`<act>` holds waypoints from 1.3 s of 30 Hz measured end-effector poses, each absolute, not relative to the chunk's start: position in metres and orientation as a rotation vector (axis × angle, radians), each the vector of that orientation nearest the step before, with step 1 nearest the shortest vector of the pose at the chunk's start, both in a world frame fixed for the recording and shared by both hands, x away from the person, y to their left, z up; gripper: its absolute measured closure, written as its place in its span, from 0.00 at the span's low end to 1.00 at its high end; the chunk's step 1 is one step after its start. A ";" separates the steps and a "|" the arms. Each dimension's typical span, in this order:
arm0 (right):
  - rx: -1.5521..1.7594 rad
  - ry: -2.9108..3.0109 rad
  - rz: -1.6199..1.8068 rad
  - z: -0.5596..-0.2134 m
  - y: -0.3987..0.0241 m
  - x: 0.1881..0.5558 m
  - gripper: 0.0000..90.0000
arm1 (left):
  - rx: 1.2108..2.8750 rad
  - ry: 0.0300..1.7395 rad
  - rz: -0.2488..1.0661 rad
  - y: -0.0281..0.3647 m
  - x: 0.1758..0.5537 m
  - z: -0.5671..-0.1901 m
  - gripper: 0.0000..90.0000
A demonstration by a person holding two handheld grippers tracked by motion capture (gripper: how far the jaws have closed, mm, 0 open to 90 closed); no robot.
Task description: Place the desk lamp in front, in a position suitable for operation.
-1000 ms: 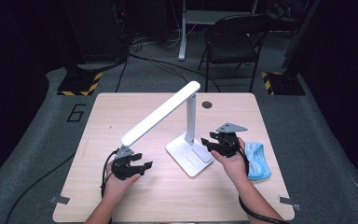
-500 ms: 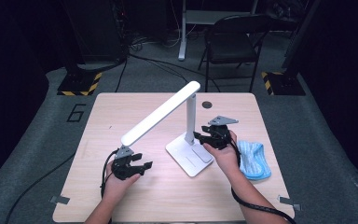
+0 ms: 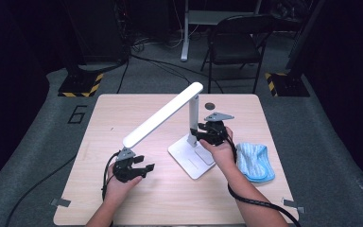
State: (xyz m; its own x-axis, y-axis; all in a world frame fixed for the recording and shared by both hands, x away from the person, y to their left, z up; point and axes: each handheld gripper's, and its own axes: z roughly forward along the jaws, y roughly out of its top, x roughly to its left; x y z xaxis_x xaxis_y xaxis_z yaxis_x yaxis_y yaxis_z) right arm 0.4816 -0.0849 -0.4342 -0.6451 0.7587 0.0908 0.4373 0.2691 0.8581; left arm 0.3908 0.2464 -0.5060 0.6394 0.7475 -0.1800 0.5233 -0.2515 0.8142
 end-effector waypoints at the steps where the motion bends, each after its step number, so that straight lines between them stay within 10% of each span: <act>1: 1.091 2.209 1.324 -0.434 -0.082 0.484 0.63 | 1.928 1.001 0.301 0.246 0.391 -0.506 0.39; 14: 1.081 2.239 1.282 -0.435 -0.071 0.494 0.80 | 1.918 0.998 0.307 0.245 0.391 -0.507 0.39; 39: 0.950 2.345 1.379 -0.438 -0.044 0.465 0.81 | 1.900 1.000 0.299 0.243 0.393 -0.505 0.39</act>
